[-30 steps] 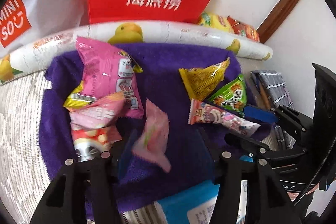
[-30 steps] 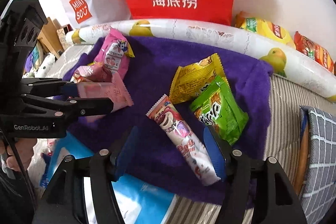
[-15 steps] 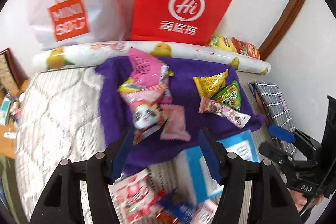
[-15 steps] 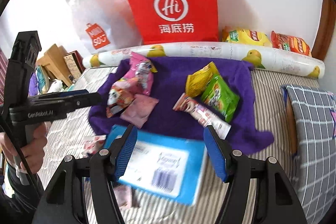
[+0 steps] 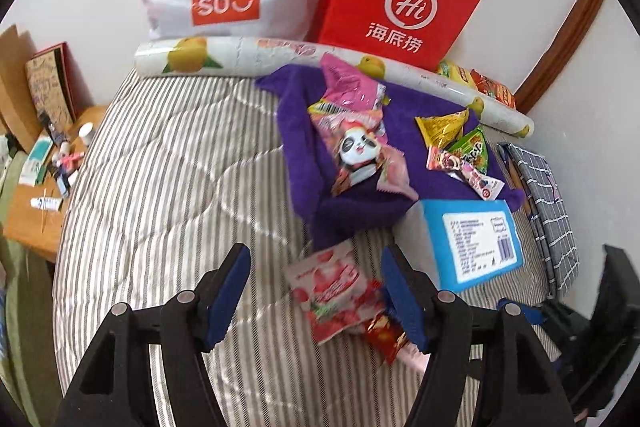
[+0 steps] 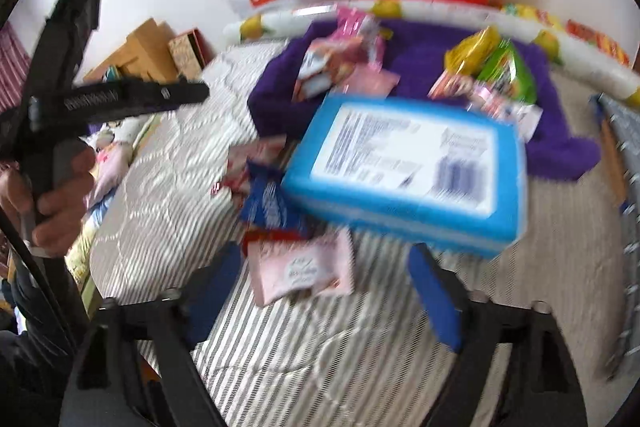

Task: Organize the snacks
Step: 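Grasp the pink omom pastry with the right tool while the left tool reaches the red-pink candy bag, then grasp the red-pink fruit candy bag with the left tool while the right tool lifts the pastry, then carry the pastry over the towel and open the right tool while the left tool carries its bag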

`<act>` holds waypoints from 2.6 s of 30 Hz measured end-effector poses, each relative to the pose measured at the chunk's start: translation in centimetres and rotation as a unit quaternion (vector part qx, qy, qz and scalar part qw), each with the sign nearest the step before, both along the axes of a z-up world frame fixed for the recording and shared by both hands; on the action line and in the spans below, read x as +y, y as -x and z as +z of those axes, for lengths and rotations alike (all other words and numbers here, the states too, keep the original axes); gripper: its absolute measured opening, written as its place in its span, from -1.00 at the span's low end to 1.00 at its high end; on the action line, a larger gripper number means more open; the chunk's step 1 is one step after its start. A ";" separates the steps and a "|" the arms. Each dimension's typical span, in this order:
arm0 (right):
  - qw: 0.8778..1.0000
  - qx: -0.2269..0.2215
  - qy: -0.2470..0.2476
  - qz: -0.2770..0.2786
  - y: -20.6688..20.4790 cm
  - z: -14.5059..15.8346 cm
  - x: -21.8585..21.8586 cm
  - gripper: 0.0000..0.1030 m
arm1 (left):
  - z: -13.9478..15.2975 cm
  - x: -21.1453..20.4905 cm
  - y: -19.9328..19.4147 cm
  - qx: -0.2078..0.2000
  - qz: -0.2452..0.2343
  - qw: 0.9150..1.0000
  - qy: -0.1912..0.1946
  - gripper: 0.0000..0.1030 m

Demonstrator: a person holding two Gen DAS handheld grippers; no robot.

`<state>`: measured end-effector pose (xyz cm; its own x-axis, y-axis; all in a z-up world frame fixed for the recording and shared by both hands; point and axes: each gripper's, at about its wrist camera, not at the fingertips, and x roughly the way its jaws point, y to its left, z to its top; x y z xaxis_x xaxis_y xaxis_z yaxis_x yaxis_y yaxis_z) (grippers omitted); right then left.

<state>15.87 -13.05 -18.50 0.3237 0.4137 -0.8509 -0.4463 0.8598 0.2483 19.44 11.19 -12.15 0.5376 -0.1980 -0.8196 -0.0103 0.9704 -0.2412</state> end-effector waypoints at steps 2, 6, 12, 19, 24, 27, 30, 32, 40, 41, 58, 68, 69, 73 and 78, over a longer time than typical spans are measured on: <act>1.000 0.013 -0.005 0.004 0.3 -1.0 0.6 0.70 | -0.3 0.5 0.6 0.000 0.000 1.000 0.002 0.28; 0.999 0.026 -0.009 0.016 0.1 -2.4 1.6 0.70 | -0.6 1.4 1.4 -0.001 0.004 1.000 0.009 0.28; 0.999 0.018 0.037 0.029 0.5 -4.1 3.4 0.73 | -1.3 2.6 2.0 0.004 0.015 1.000 0.016 0.28; 0.995 -0.028 0.090 0.038 1.2 -4.9 5.5 0.73 | -2.2 2.7 2.1 0.013 0.017 1.000 0.015 0.28; 0.994 -0.047 0.094 0.040 1.2 -4.8 5.1 0.42 | -3.0 2.4 2.4 0.022 0.018 1.000 0.008 0.28; 0.995 -0.047 0.074 0.038 1.2 -4.4 4.1 0.27 | -3.5 2.2 2.6 0.028 0.018 0.999 0.005 0.28; 0.997 -0.046 0.053 0.036 1.4 -3.9 3.1 0.16 | -3.8 1.9 2.6 0.033 0.020 0.999 0.003 0.28; 0.997 -0.051 0.049 0.037 1.8 -3.6 2.8 0.15 | -4.0 1.5 2.6 0.035 0.020 0.999 0.003 0.28; 0.997 -0.064 0.029 0.021 3.6 -1.2 -0.4 0.14 | -5.0 -0.5 0.9 0.048 0.018 0.999 0.015 0.28; 0.997 -0.070 0.028 0.018 3.8 -0.6 -0.9 0.14 | -5.2 -0.9 0.4 0.051 0.016 0.998 0.020 0.28; 0.990 -0.132 0.010 -0.050 -0.2 5.3 -6.5 0.14 | -7.5 -3.4 -2.9 0.083 0.003 0.996 -0.018 0.28; 0.989 -0.142 -0.005 -0.046 -2.0 6.0 -5.4 0.14 | -7.8 -3.1 -1.7 0.077 -0.011 0.995 -0.061 0.28; 0.988 -0.145 -0.003 -0.050 -2.4 6.2 -5.3 0.14 | -7.8 -3.5 -1.9 0.072 -0.012 0.995 -0.071 0.27; 0.987 -0.144 0.011 -0.068 -4.8 6.7 -4.9 0.14 | -7.8 -4.3 -2.0 0.058 -0.019 0.994 -0.093 0.10; 0.989 -0.127 0.024 -0.077 -8.5 6.1 -3.7 0.14 | -7.4 -3.3 -1.6 0.055 -0.016 0.995 -0.083 0.03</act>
